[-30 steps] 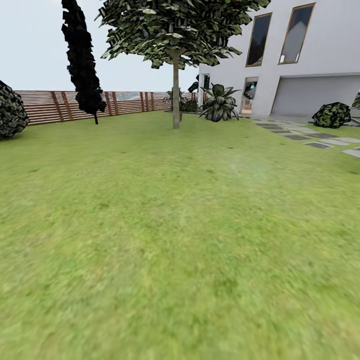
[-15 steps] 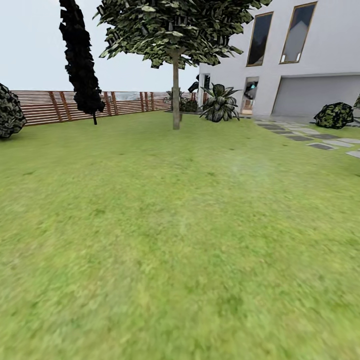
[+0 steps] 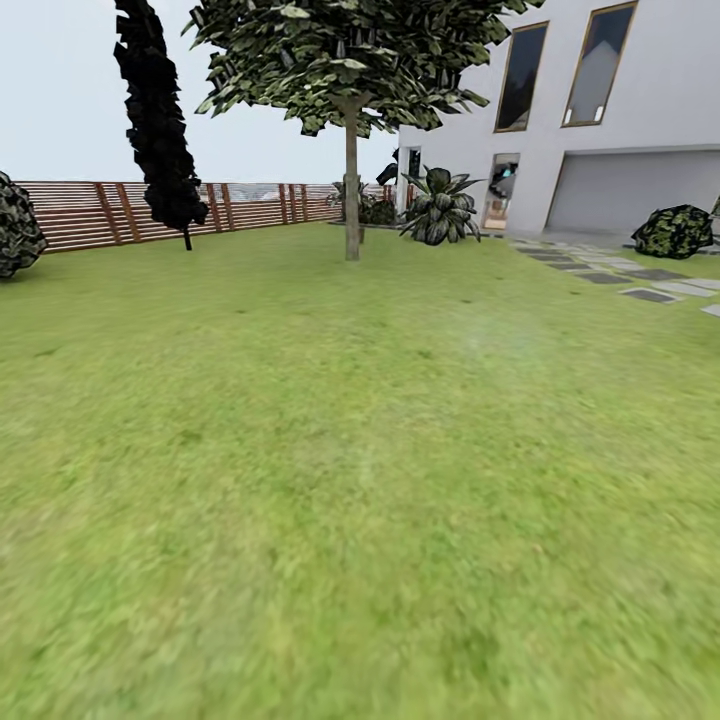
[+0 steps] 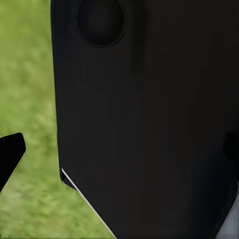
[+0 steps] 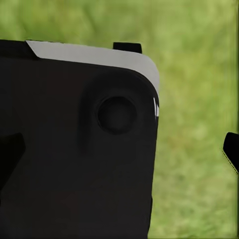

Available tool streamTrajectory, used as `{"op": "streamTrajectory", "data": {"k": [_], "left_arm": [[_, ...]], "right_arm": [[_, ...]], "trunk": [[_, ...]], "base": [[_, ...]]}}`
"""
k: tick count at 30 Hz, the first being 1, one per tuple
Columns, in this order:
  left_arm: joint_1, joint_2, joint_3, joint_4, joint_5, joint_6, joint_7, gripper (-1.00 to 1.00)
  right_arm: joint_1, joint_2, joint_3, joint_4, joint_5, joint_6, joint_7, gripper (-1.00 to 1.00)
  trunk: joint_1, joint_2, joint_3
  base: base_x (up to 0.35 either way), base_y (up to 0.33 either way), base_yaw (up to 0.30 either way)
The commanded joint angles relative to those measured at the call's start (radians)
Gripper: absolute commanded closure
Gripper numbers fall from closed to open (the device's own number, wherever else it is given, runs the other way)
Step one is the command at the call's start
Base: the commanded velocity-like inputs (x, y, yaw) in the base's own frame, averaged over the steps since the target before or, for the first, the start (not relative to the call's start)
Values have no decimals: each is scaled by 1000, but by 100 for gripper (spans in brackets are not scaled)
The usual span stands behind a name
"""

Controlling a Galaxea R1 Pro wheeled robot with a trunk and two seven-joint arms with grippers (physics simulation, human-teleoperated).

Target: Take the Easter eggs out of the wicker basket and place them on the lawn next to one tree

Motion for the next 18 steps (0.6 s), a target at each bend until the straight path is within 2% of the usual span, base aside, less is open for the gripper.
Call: {"op": "streamTrajectory", "data": {"k": [1, 8, 18], "left_arm": [[1, 0, 6, -1, 0, -1, 0, -100], [1, -3, 5, 1, 1, -1, 1, -100], [1, -4, 5, 2, 1, -1, 0, -100]], "right_arm": [[-1, 0, 1, 2, 7, -4, 0, -100], [0, 7, 0, 1, 3, 2, -1, -100], [-3, 6, 1, -32, 9, -7, -1, -100]], "trunk": [[1, 0, -1], [1, 0, -3], [1, 0, -15]], "base": [[339, 0, 0], [339, 0, 27], [339, 0, 180]]}}
